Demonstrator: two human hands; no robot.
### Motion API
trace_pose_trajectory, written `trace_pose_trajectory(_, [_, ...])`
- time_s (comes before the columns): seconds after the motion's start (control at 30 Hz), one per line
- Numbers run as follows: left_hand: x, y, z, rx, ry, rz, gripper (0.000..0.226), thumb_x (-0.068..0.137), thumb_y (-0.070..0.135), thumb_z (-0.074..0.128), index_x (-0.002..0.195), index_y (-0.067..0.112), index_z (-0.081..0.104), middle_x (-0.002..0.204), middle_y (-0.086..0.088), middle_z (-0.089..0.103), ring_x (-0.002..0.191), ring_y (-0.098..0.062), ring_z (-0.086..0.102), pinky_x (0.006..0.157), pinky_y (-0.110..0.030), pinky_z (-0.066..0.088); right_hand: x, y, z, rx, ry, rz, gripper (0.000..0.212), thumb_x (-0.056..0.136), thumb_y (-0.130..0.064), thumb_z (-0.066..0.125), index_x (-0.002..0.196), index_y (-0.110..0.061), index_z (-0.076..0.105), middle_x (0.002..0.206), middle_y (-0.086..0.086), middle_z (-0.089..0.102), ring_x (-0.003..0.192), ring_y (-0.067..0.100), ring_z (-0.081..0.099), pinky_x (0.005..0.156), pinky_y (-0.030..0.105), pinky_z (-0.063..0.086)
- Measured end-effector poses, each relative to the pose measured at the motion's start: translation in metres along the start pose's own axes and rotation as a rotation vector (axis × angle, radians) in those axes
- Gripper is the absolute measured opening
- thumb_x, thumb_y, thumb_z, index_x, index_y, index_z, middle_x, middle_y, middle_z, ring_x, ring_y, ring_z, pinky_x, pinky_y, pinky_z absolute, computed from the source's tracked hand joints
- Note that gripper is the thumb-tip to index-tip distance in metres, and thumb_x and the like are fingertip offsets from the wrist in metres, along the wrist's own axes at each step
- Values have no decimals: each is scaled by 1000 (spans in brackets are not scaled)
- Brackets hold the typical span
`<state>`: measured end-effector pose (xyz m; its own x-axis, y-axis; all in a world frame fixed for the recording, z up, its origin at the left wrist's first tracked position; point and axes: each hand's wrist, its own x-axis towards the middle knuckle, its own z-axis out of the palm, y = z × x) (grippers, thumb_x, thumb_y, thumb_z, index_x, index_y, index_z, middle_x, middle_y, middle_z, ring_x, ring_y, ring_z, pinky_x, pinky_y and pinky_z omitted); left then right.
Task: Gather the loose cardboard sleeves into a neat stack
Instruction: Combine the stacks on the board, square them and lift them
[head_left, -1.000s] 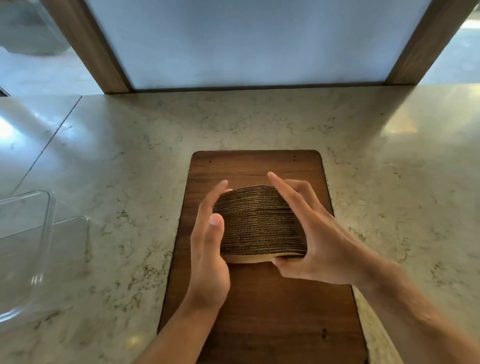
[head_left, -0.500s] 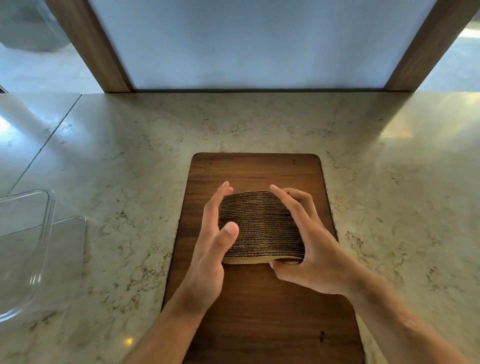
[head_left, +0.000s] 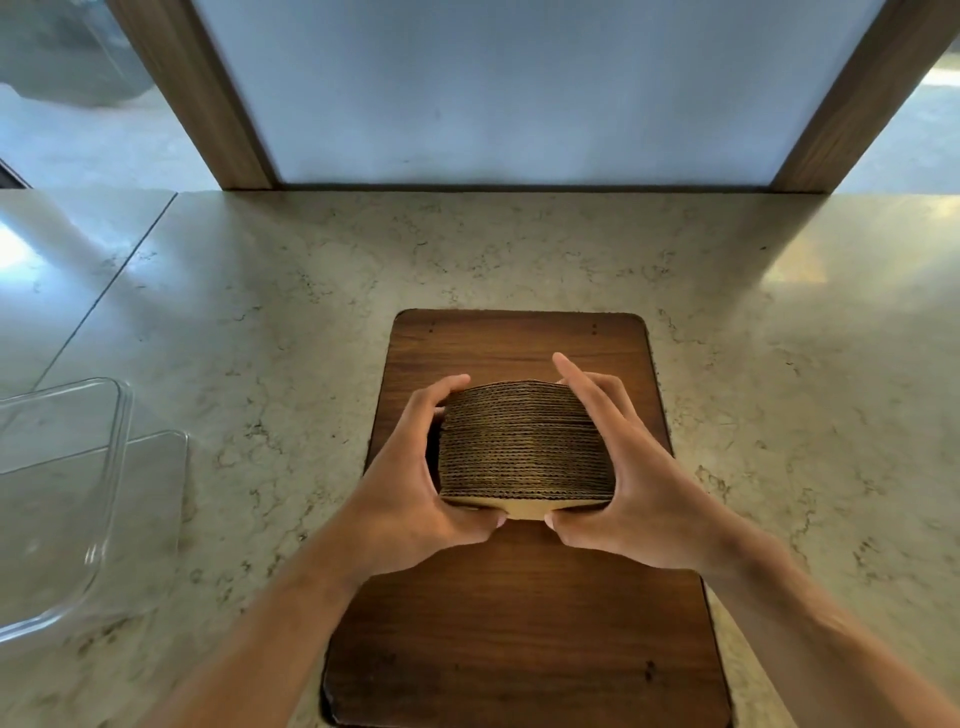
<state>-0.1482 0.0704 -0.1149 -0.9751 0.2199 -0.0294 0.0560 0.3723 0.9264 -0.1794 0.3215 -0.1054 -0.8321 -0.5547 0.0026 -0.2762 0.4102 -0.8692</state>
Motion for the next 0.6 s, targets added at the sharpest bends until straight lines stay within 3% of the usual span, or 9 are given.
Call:
trace_pose_trajectory(0.07, [0,5,-4,-87,-1,-20,124,53,26,98,154,44,28,128,34,54,126,2,55,99,-17,51,-1,-7,0,115,0,48,128,67,-20,89,164,-35,8,142,-20,32,128,6,47,92,24,57])
trace_pose_trajectory(0.13, [-1,12,-6,-232,13,-33,128,53,18,97,157,37,25,126,34,58,124,-1,60,95,-20,55,-6,-15,2,238,30,94,126,66,-20,88,165,-33,11,140,-16,38,123,12,54,88,28,58])
trace_pose_trajectory(0.2, [-2,21,-6,-397,54,-29,123,55,10,95,156,31,29,128,19,65,124,-12,64,91,-25,57,-11,-27,5,370,89,150,122,63,-23,87,163,-33,18,140,-10,44,121,12,60,93,27,56])
trace_pose_trajectory(0.3, [-3,37,0,-645,142,-44,110,57,6,91,148,41,41,131,-10,62,115,-27,68,84,-36,60,-12,-46,13,581,192,253,117,53,-26,89,157,-37,36,138,-3,53,118,11,66,95,29,57])
trace_pose_trajectory(0.43, [1,44,12,-860,216,-50,99,64,6,84,143,50,44,129,-25,54,106,-38,63,78,-45,60,-7,-60,29,834,288,377,110,45,-22,91,147,-34,50,129,7,69,113,23,72,95,36,57])
trace_pose_trajectory(0.5, [3,43,22,-902,296,-59,101,65,8,83,146,53,41,126,-24,59,106,-36,64,82,-46,60,-5,-61,34,887,326,411,108,45,-20,90,146,-30,52,118,5,76,109,23,74,91,33,57])
trace_pose_trajectory(0.6, [1,42,40,-909,429,-129,97,64,19,83,148,45,42,121,-13,65,105,-28,70,83,-43,61,-6,-62,45,917,341,438,99,53,-21,87,146,-24,54,118,7,77,109,21,74,86,29,57])
